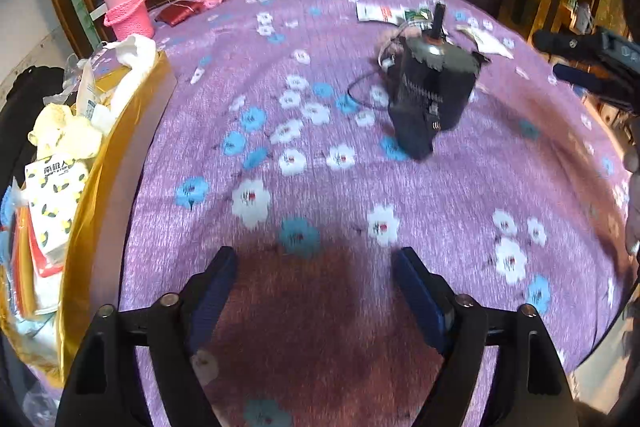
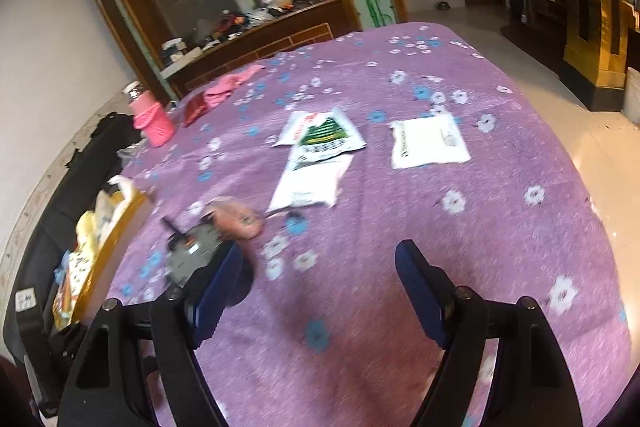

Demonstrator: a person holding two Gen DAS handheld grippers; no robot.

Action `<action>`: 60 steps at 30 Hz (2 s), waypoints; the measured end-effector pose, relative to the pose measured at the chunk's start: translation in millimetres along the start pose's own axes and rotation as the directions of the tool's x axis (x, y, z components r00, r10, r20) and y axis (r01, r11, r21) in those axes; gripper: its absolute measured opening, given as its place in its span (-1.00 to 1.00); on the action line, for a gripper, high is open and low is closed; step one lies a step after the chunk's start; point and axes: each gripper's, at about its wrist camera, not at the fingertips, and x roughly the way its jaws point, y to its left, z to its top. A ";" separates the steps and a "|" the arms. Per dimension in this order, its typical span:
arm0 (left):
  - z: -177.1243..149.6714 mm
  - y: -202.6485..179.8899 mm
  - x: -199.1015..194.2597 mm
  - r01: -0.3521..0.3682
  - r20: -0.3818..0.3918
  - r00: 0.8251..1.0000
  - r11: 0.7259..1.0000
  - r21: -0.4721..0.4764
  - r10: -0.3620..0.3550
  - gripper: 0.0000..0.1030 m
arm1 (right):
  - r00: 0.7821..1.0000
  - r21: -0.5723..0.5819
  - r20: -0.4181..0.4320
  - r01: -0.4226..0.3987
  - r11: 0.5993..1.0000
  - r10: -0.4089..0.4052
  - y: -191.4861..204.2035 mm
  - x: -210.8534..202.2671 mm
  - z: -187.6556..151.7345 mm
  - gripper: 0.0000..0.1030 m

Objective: Organize soft objects
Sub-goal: 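Move both tools back over the remaining sachets and pink fuzzy ball, then grasp the green-printed packet with the right tool while the left grasps the pink fuzzy ball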

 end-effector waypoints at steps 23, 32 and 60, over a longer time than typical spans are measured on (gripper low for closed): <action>-1.3 13.6 10.0 0.086 0.067 0.994 0.996 -0.007 -0.085 0.98 | 0.976 0.127 -0.212 0.081 0.989 -0.053 3.0 163.6 98.1 0.51; 19.0 33.0 -3.5 0.315 0.034 0.949 0.947 -0.063 -0.313 0.98 | 0.981 0.027 -0.184 0.065 0.998 -0.059 17.6 155.2 88.2 -0.41; 205.3 -14.4 107.2 0.549 -0.345 0.780 0.835 -0.024 -0.523 -0.55 | 0.985 0.233 -0.090 -0.122 0.965 0.147 -39.1 112.6 78.7 -0.49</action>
